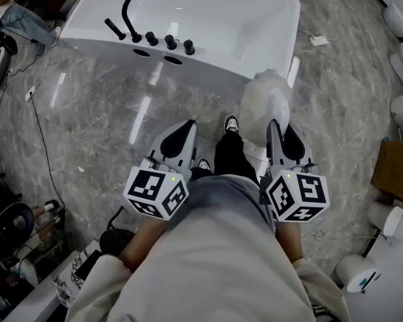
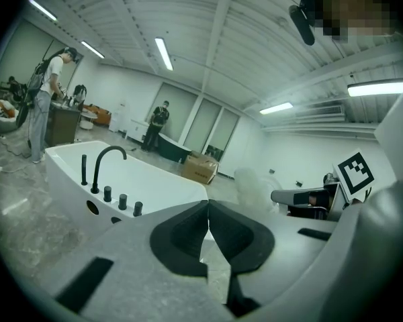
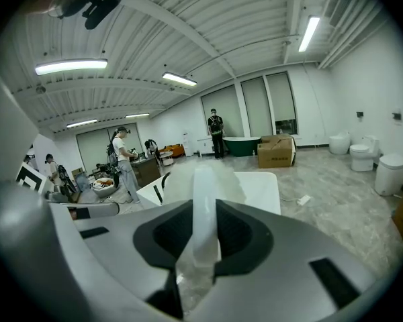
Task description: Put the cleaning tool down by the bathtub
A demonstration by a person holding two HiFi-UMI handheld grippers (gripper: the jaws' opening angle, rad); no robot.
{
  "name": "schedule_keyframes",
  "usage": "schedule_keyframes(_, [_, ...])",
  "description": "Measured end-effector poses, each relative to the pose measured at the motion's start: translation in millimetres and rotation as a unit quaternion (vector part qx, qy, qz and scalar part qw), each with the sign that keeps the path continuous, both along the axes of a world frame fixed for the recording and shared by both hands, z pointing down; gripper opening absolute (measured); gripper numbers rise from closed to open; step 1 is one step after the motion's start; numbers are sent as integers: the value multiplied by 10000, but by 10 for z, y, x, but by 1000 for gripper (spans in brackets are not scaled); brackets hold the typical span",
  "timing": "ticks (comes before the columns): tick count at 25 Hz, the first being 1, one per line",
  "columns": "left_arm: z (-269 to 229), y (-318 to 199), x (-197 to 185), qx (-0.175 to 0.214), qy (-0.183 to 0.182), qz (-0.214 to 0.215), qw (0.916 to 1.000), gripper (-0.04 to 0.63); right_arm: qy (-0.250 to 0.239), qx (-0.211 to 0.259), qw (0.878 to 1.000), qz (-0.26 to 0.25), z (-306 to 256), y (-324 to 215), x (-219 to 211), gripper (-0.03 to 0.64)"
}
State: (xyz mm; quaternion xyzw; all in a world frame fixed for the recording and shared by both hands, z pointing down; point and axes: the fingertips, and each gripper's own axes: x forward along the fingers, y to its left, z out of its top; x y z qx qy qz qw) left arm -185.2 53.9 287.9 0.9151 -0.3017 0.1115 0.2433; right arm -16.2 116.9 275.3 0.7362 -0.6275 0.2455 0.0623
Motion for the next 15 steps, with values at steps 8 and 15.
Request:
schedule_keyframes(8, [49, -496, 459, -77, -76, -138, 9998, 9, -165, -152, 9995, -230, 157, -541, 462, 74])
schedule_keyframes(15, [37, -942, 917, -29, -157, -202, 9997, 9, -280, -169, 9980, -537, 234, -1088, 888, 74])
